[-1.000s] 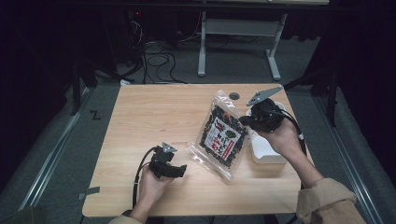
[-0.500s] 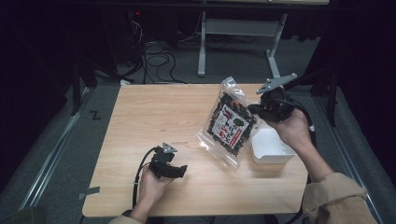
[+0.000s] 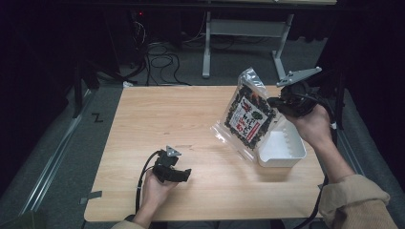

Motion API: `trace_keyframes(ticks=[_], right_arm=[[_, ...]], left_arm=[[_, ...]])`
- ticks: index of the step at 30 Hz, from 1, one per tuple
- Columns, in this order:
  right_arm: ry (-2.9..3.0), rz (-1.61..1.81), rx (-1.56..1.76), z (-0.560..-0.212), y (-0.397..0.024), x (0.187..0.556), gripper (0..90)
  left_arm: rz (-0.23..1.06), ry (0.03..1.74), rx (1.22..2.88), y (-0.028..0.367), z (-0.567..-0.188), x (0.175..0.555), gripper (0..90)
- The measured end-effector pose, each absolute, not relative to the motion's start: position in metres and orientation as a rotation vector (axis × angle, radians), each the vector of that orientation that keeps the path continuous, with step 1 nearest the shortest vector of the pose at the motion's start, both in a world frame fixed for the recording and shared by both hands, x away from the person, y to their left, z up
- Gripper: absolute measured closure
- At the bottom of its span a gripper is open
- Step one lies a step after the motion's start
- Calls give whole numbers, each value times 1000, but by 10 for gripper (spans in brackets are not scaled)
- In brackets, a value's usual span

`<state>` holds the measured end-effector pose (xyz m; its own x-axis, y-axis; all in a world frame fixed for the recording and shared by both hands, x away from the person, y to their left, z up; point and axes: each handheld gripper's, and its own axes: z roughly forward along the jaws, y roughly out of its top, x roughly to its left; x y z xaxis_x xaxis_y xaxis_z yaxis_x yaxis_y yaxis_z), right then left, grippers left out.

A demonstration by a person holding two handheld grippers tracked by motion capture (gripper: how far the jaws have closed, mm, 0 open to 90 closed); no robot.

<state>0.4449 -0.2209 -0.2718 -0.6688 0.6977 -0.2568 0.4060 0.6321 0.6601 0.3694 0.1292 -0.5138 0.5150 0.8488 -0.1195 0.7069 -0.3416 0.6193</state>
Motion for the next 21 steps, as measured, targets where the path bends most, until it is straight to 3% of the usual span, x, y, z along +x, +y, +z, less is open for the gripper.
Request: trace_keyframes(ticks=[21], right_arm=[[2204, 731, 968, -258, -271, 449, 900]], left_arm=[[293, 1244, 2156, 125, -514, 367, 231]])
